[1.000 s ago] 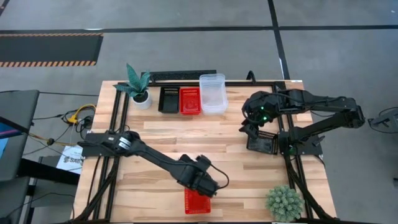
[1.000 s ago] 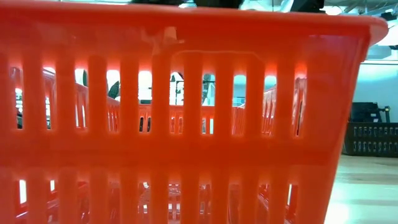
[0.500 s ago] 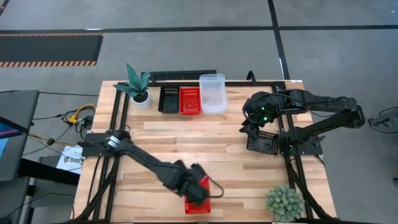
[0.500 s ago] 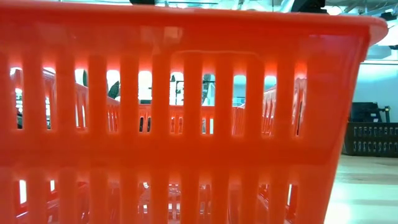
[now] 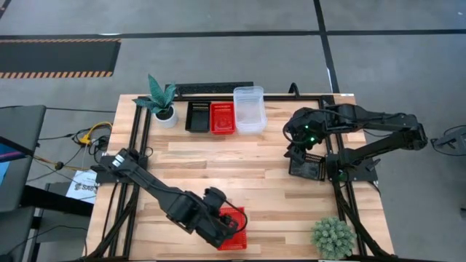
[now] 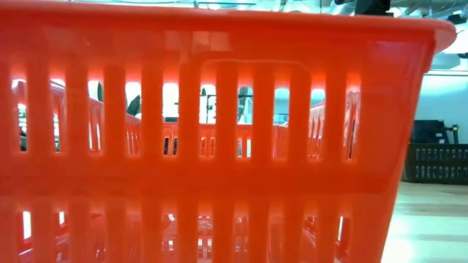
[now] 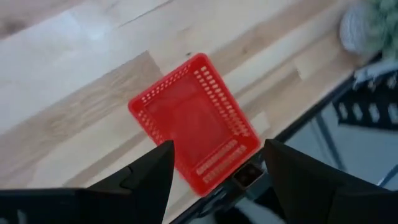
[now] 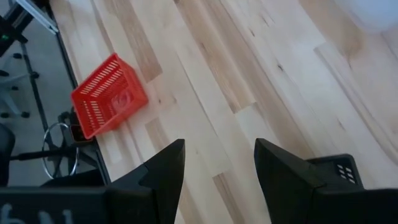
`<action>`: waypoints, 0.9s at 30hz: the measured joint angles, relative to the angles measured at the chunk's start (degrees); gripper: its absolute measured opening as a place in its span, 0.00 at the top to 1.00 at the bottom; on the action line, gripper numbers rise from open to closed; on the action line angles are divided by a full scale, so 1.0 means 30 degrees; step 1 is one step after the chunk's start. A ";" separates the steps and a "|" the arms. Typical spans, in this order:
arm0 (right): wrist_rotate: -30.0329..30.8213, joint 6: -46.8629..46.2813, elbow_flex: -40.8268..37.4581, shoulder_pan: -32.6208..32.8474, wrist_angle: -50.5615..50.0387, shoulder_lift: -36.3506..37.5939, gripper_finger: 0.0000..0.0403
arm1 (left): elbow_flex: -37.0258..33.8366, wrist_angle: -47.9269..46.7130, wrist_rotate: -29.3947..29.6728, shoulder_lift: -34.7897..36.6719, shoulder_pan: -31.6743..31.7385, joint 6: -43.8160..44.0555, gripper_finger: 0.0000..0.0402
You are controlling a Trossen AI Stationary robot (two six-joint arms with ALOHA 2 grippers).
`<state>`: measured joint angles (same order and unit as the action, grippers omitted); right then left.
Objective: Stack baskets by color
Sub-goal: Stack the red bin on the top red bins
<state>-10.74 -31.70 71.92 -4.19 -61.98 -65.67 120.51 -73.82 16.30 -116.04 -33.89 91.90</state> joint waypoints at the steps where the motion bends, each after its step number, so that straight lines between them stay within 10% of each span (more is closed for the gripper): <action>1: 0.0006 -0.0080 0.0000 0.0000 -0.0126 0.0000 0.47 | 0.0000 0.0048 0.0226 -0.0060 -0.0038 0.0473 0.42; 27: 0.0043 0.0026 0.0000 0.0518 -0.0013 0.0000 0.47 | -0.1209 -0.0482 -0.0809 -0.4573 0.1568 0.4435 0.42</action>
<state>-10.61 -31.62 71.92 -2.63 -62.02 -65.67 116.88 -75.26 13.87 -129.76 -29.18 105.20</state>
